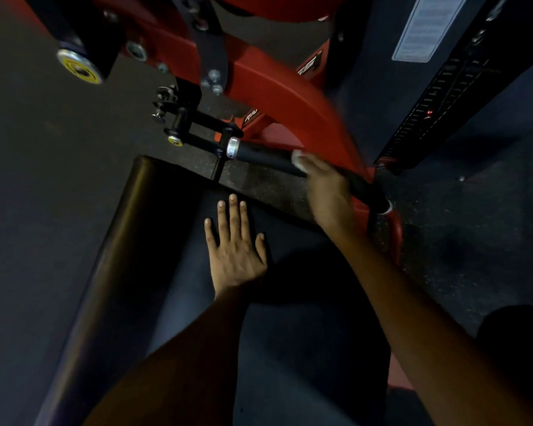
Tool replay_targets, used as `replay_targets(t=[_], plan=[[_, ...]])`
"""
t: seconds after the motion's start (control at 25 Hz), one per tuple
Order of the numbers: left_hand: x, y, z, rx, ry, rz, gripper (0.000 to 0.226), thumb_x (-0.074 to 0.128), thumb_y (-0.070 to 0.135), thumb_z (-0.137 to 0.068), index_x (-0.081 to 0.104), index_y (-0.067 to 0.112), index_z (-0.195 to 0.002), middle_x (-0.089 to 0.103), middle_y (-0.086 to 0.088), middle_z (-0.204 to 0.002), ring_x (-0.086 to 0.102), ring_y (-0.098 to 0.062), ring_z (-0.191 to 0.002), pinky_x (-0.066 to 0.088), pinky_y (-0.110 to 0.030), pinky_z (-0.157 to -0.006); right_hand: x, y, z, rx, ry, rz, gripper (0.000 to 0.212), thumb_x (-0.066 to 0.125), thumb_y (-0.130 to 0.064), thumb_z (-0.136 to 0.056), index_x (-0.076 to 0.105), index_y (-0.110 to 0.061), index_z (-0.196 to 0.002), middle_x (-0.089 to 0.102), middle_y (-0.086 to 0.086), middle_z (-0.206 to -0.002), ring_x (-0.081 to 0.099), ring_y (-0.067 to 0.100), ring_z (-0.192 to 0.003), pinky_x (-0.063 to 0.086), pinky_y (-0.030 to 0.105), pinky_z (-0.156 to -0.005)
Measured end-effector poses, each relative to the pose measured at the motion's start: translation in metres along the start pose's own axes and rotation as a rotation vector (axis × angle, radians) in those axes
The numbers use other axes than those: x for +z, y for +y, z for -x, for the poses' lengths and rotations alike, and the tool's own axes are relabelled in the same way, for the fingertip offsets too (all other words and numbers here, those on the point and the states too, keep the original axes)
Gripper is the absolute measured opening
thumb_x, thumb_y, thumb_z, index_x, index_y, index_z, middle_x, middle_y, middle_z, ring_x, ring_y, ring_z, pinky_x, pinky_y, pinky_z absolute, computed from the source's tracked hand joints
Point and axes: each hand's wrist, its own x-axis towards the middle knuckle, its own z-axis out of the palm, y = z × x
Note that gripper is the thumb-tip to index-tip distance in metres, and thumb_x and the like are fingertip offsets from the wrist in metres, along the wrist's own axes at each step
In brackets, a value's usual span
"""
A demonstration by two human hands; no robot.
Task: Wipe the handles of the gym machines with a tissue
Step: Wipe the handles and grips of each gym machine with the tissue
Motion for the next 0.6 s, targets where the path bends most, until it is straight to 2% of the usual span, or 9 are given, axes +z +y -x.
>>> replay_targets(t=[0.04,0.08,0.12,0.2,0.24,0.36,0.44,0.52,0.6], plan=[[0.001,0.001,0.000,-0.002,0.001,0.004,0.065,0.022,0.041,-0.097,0.015,0.006,-0.151,0.010,-0.011,-0.161,0.007,-0.027,-0.149,0.003,-0.049,-0.119,-0.011,0.018,0.016,0.146,0.069,0.025,0.036,0.034,-0.001,-0.094,0.060,0.006,-0.118,0.062,0.021,-0.117,0.059,0.032,-0.109,0.028,0.000,-0.094],[0.001,0.002,0.000,-0.005,-0.002,0.011,0.065,0.022,0.040,-0.096,0.017,0.006,-0.151,0.011,-0.011,-0.161,0.008,-0.027,-0.149,0.004,-0.050,-0.119,-0.017,0.029,0.025,0.262,0.126,0.024,0.030,0.040,0.002,-0.094,0.060,0.006,-0.117,0.064,0.022,-0.113,0.061,0.033,-0.104,0.030,0.000,-0.090],[0.002,0.004,0.000,-0.004,-0.005,0.016,0.066,0.022,0.040,-0.096,0.018,0.005,-0.151,0.013,-0.012,-0.161,0.009,-0.027,-0.149,0.005,-0.050,-0.118,-0.017,0.030,0.023,0.286,0.127,0.046,0.030,0.044,0.004,-0.093,0.059,0.004,-0.119,0.064,0.021,-0.111,0.062,0.032,-0.101,0.035,0.007,-0.090],[0.002,0.005,-0.001,-0.002,-0.006,0.013,0.066,0.023,0.040,-0.095,0.021,0.005,-0.151,0.014,-0.012,-0.161,0.009,-0.027,-0.149,0.005,-0.050,-0.118,0.004,0.007,-0.012,0.161,-0.040,0.105,0.035,0.043,0.002,-0.094,0.054,-0.005,-0.127,0.062,0.015,-0.118,0.062,0.025,-0.103,0.047,0.023,-0.091],[0.002,0.004,-0.003,-0.007,-0.009,0.006,0.067,0.023,0.041,-0.095,0.021,0.005,-0.151,0.013,-0.012,-0.161,0.008,-0.026,-0.149,0.005,-0.050,-0.118,0.017,-0.014,-0.031,0.063,-0.125,0.073,0.037,0.040,0.001,-0.095,0.051,-0.008,-0.130,0.059,0.012,-0.124,0.060,0.023,-0.108,0.048,0.027,-0.093],[0.002,0.003,-0.003,-0.019,0.000,-0.009,0.066,0.023,0.041,-0.096,0.023,0.006,-0.152,0.014,-0.011,-0.161,0.008,-0.025,-0.149,0.005,-0.049,-0.119,0.038,-0.046,-0.053,-0.310,-0.223,0.050,0.047,0.036,0.007,-0.090,0.048,-0.005,-0.134,0.048,0.012,-0.140,0.048,0.024,-0.127,0.039,0.031,-0.107],[0.002,0.006,-0.002,-0.021,0.010,-0.001,0.066,0.023,0.041,-0.095,0.025,0.005,-0.151,0.016,-0.012,-0.161,0.010,-0.026,-0.149,0.006,-0.049,-0.118,0.030,-0.004,-0.030,-0.491,-0.148,0.101,0.052,0.032,0.008,-0.084,0.052,0.000,-0.130,0.051,0.013,-0.137,0.047,0.029,-0.128,0.036,0.036,-0.109],[0.002,0.007,-0.002,-0.025,0.021,0.006,0.066,0.023,0.040,-0.095,0.023,0.005,-0.150,0.016,-0.012,-0.160,0.011,-0.026,-0.149,0.007,-0.050,-0.118,0.017,0.047,0.008,-0.524,-0.061,0.174,0.050,0.032,0.011,-0.082,0.057,0.002,-0.125,0.054,0.012,-0.134,0.048,0.031,-0.127,0.033,0.037,-0.111],[0.002,0.006,-0.002,-0.027,0.023,0.001,0.065,0.022,0.040,-0.095,0.021,0.005,-0.151,0.013,-0.011,-0.161,0.008,-0.025,-0.149,0.006,-0.049,-0.119,0.009,0.052,0.009,-0.541,-0.042,0.153,0.049,0.034,0.013,-0.083,0.057,0.002,-0.125,0.055,0.011,-0.133,0.047,0.031,-0.128,0.031,0.035,-0.112]])
